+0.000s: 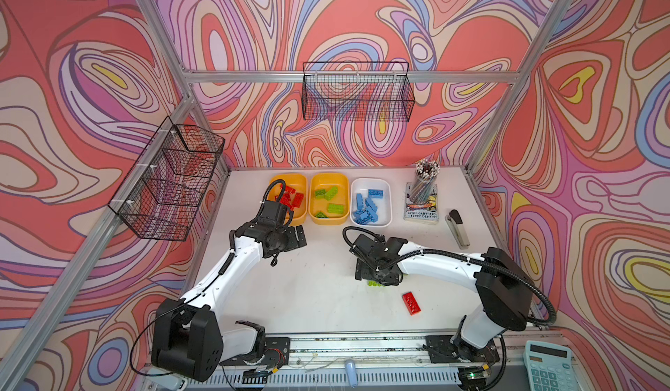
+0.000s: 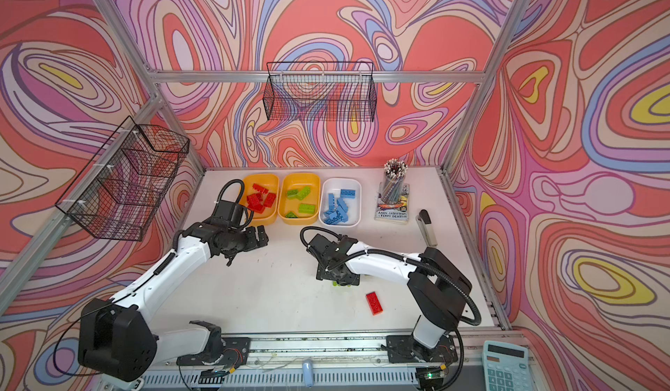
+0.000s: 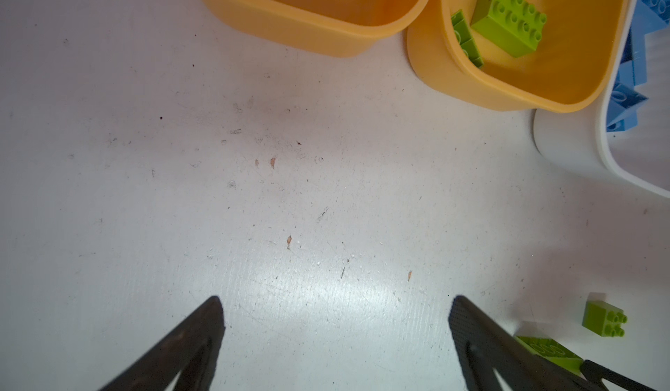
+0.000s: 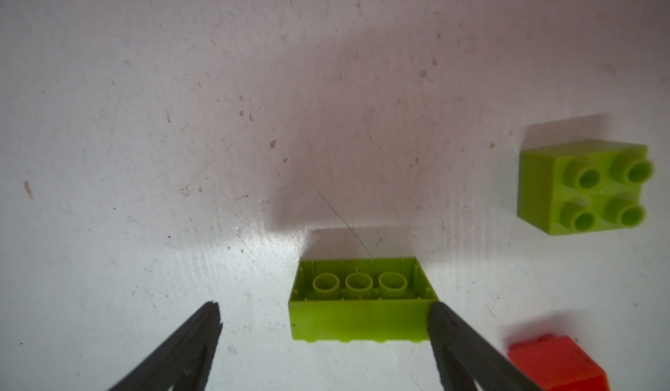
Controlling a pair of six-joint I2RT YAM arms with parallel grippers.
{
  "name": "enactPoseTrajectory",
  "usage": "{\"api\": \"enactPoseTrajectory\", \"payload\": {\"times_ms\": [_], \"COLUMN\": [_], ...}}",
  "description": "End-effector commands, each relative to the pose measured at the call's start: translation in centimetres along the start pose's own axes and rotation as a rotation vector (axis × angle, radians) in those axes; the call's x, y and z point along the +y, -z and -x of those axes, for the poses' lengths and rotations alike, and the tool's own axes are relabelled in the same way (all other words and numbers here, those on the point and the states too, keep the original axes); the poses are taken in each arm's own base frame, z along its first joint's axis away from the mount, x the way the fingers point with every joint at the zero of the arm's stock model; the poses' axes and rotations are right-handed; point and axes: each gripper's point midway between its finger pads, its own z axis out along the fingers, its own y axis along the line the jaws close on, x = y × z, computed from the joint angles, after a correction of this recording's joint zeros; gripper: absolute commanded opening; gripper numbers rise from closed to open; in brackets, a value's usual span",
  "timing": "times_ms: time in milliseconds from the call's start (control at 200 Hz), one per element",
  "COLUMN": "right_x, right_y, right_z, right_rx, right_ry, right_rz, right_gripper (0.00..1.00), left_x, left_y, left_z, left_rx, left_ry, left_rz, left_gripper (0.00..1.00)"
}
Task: Sort the legos into containers by color
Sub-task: 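Lower the right gripper and close it on the lime-green brick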
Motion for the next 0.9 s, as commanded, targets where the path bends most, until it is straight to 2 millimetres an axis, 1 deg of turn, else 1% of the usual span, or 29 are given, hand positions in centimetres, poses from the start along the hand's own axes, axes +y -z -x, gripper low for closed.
{"api": "enactPoseTrajectory", "payload": {"times_ms": [0,185,366,431,531,711,891], "right_x": [-1.0,-1.6,-2.0,-2.1,-2.5,-2.6,-2.5], "right_y": [-1.1,-0.3,0.9,1.1,0.7,-0.3,-1.2], "right_z": [-0.4,-0.2,0.5,0.5,0.2,-0.5,-0.6], "right_rx": [0.004,-0.016,-0.051,-0.054,-0.043,-0.021,-0.025], "right_ry": [-0.015,-0.018,-0.029,-0.031,-0.026,-0.022,-0.004], "right_rz": [-0.048,-0.066,-0.068,-0.072,-0.086,-0.077,-0.07], "right_gripper": [0.95,0.95,0.96,0.96,0.96,0.96,0.96], "left_x": [-0.1,-0.3,-0.3,-0.3,-0.3,0.0,0.3], "left_y": [0.1,-0.1,-0.2,-0.2,-0.2,-0.1,0.0], "left_z": [0.1,0.0,0.0,0.0,-0.1,-0.4,-0.7], "left_rx": [-0.009,-0.006,-0.004,-0.006,-0.004,-0.002,0.001], "left_ry": [-0.016,-0.01,-0.011,-0.01,-0.01,-0.013,-0.013], "left_rz": [-0.004,-0.013,-0.015,-0.016,-0.016,-0.011,-0.002], "left_gripper": [1.0,1.0,1.0,1.0,1.0,1.0,1.0]}}
